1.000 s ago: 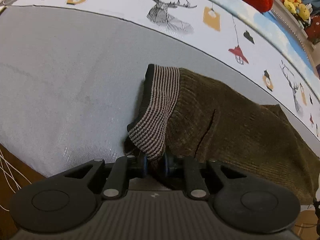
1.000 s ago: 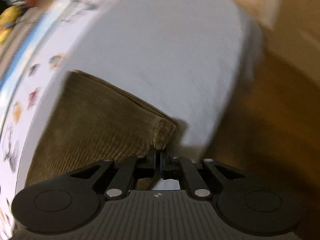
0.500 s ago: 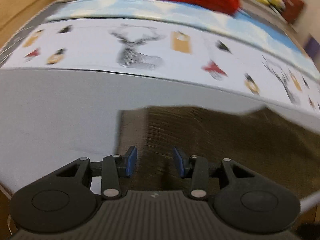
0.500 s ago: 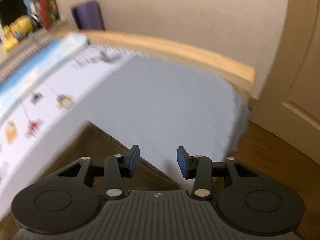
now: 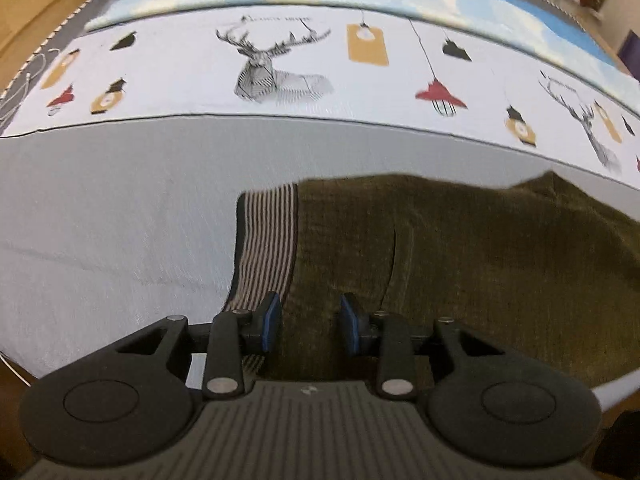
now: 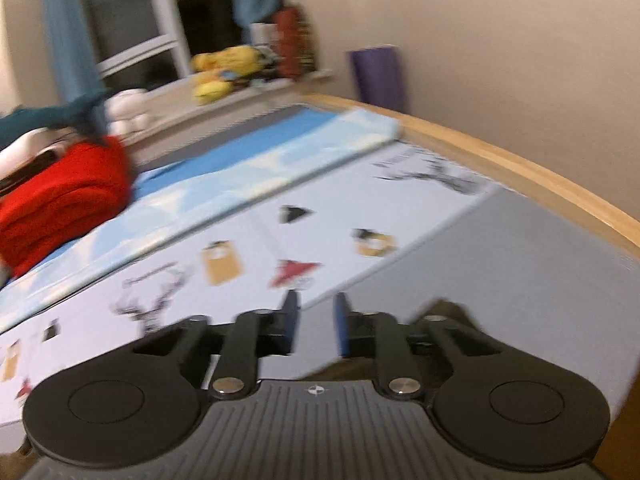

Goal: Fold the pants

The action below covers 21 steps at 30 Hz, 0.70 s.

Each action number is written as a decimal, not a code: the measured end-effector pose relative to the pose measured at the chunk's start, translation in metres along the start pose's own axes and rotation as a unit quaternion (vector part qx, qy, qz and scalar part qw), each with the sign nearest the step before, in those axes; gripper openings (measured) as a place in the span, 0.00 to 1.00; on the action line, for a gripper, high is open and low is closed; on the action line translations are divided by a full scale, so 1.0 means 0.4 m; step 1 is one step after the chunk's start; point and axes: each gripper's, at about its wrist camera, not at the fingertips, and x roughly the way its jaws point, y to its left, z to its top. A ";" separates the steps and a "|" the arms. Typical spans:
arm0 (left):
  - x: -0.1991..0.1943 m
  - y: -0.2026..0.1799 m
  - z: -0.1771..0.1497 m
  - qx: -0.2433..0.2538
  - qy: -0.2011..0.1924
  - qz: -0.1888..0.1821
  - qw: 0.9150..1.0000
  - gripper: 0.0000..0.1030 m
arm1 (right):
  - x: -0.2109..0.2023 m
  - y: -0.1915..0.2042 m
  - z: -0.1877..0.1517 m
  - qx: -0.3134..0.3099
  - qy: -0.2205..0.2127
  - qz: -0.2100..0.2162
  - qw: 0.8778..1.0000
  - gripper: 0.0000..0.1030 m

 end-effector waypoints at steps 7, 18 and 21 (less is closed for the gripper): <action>-0.014 -0.018 0.037 -0.024 -0.020 0.009 0.999 0.36 | 0.015 0.192 0.000 -0.048 0.014 0.093 0.994 0.11; -0.025 -0.053 0.067 -0.025 -0.030 0.005 0.999 0.38 | 0.048 0.498 -0.054 -0.116 0.056 0.207 0.970 0.11; -0.019 -0.059 0.072 -0.025 -0.027 0.007 0.999 0.38 | 0.066 0.569 -0.069 -0.132 0.068 0.226 0.963 0.11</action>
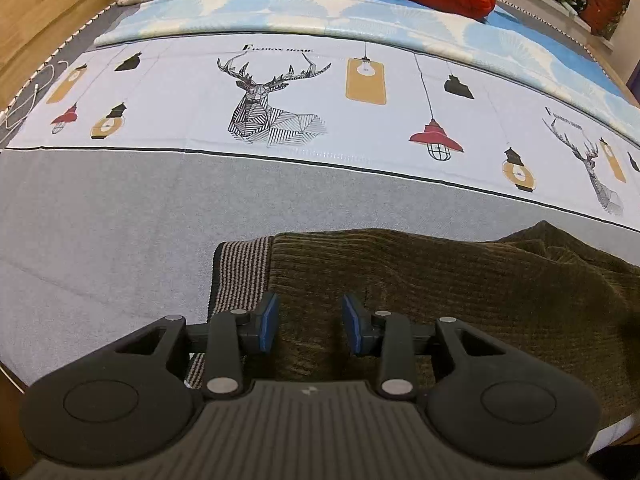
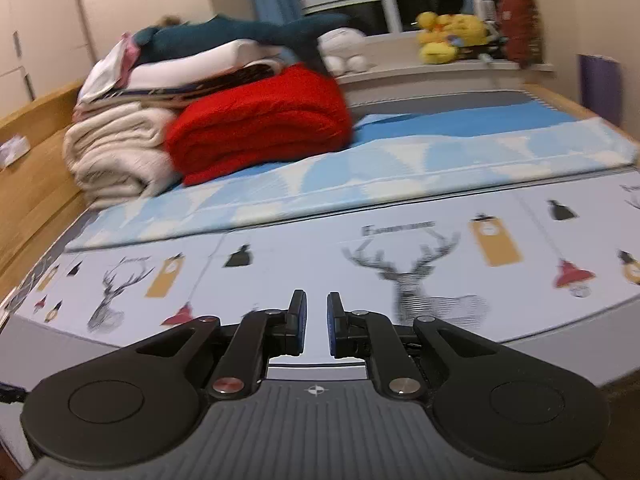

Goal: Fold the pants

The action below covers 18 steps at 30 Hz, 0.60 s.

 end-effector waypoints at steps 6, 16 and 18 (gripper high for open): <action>0.002 -0.006 0.013 0.000 -0.003 -0.002 1.000 0.38 | 0.073 0.070 0.006 -0.011 0.021 0.032 0.999 0.11; 0.009 0.017 0.020 -0.005 0.001 0.005 1.000 0.42 | 0.230 0.170 -0.056 -0.050 0.156 0.124 0.979 0.24; 0.011 0.024 0.019 -0.003 0.002 0.007 1.000 0.42 | 0.265 0.193 -0.079 -0.061 0.186 0.136 0.971 0.29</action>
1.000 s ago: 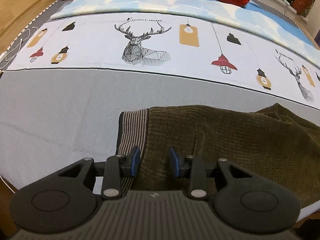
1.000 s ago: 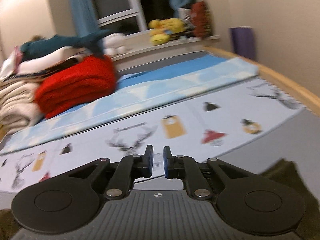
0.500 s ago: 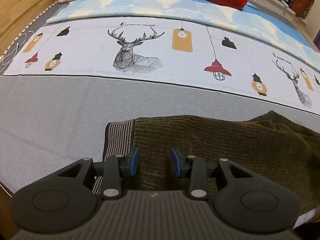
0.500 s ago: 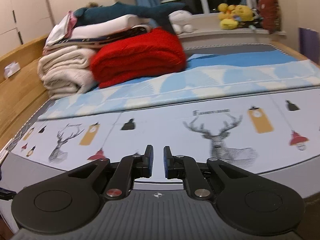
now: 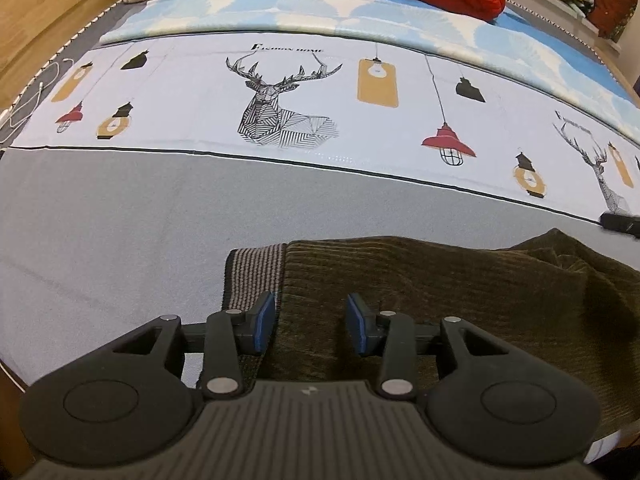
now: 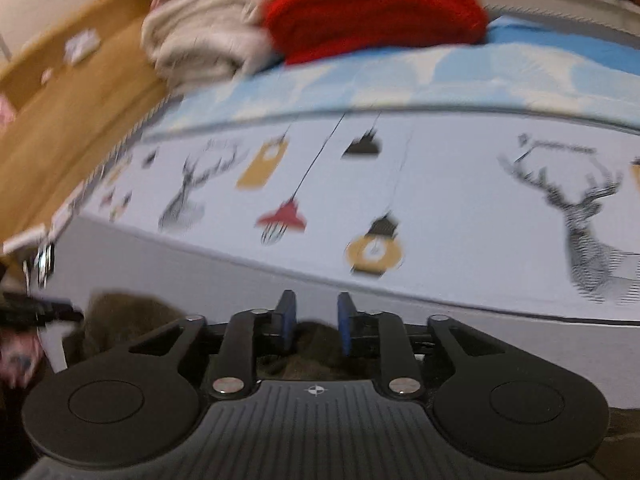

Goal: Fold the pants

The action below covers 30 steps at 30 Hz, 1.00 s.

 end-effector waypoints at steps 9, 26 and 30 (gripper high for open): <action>0.006 0.017 -0.006 0.000 0.005 0.007 1.000 0.43 | 0.147 0.071 -0.031 -0.065 0.091 0.016 0.994 0.40; 0.006 0.033 -0.004 -0.002 0.005 0.014 1.000 0.43 | 0.141 0.055 0.047 -0.105 0.016 -0.034 0.994 0.12; 0.005 0.022 -0.005 0.002 0.005 0.013 1.000 0.43 | 0.074 0.001 0.060 -0.074 -0.026 -0.097 0.992 0.14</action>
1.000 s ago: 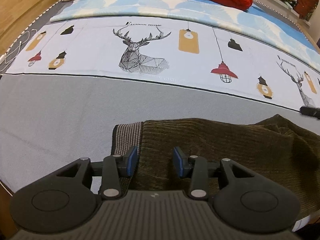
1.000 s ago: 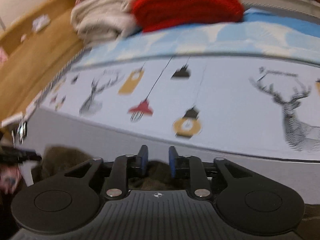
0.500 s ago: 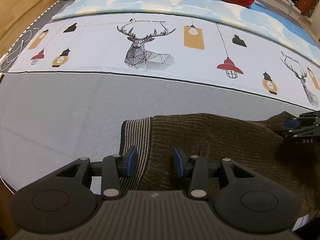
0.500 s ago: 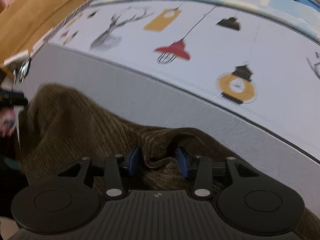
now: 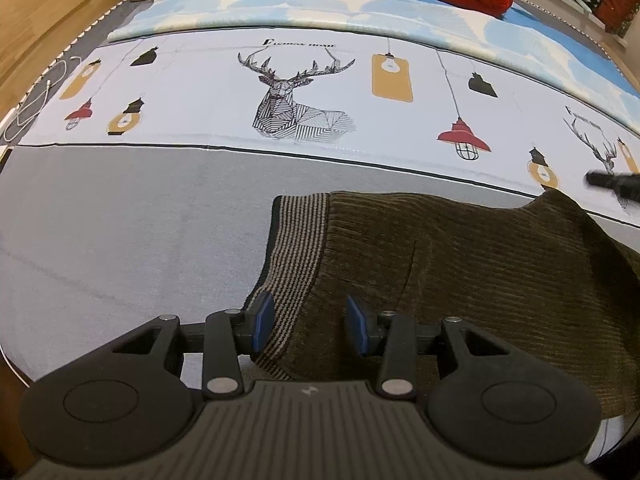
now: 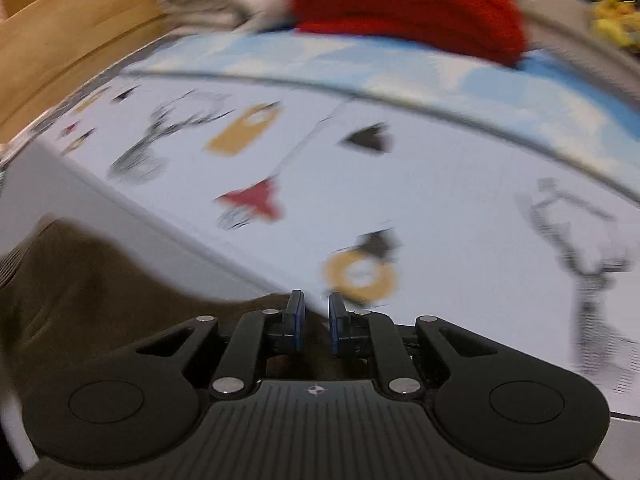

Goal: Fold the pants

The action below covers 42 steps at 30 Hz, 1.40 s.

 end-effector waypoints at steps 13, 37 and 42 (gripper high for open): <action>0.115 0.072 0.036 -0.068 0.030 -0.058 0.996 0.77 | -0.295 -0.388 -0.139 0.163 -0.075 -0.111 0.977 0.30; 0.026 -0.036 0.007 0.053 -0.001 0.089 0.995 0.52 | -0.321 -0.785 -0.490 0.501 0.007 -0.192 0.844 0.44; 0.023 -0.075 0.027 0.059 -0.011 0.084 0.995 0.52 | -0.294 -0.788 -0.474 0.495 0.032 -0.235 0.836 0.26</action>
